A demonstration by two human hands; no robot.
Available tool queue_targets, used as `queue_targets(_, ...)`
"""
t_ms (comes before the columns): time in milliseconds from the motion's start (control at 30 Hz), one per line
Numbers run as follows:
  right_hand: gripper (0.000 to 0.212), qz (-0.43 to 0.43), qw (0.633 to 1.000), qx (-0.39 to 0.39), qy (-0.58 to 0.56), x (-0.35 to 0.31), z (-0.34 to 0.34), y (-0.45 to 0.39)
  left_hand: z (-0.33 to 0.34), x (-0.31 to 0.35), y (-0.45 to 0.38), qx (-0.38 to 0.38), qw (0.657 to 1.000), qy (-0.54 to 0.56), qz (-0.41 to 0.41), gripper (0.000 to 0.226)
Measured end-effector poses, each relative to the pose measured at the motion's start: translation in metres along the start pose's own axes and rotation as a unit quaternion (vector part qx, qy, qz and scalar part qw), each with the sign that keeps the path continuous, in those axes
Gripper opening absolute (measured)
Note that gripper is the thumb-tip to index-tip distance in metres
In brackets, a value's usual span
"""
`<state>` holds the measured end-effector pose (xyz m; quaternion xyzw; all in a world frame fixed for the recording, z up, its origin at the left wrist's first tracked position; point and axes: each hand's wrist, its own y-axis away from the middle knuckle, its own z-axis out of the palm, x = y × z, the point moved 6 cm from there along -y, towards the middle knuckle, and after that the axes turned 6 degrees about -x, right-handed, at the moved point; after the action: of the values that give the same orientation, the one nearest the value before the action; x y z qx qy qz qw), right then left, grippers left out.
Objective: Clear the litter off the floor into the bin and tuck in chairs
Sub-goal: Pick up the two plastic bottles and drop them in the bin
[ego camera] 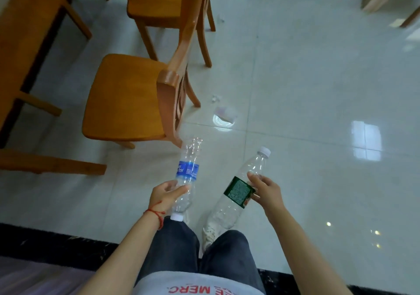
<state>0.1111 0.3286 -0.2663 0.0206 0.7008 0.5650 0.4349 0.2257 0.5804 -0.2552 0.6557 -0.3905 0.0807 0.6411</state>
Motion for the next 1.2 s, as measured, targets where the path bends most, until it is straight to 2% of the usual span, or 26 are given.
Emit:
queue_targets(233, 0.057, -0.004, 0.999, 0.036, -0.033, -0.025, -0.032, -0.023, 0.053, 0.054, -0.029, -0.044, 0.999, -0.022, 0.021, 0.051)
queue_targets(667, 0.055, -0.029, 0.989, 0.097, -0.110, -0.129, -0.083, -0.081, 0.147, 0.179, -0.099, -0.109, 0.992, -0.055, 0.033, 0.051)
queue_targets(933, 0.052, -0.027, 0.983, 0.110, -0.143, -0.157, -0.157, -0.098, 0.223, 0.207, -0.111, -0.117, 0.990, -0.070, 0.021, 0.050)
queue_targets(1200, 0.044, -0.032, 0.968, 0.139, -0.206, -0.181, -0.262, -0.096, 0.340, 0.240, -0.089, -0.152, 0.985, -0.069, 0.046, 0.044)
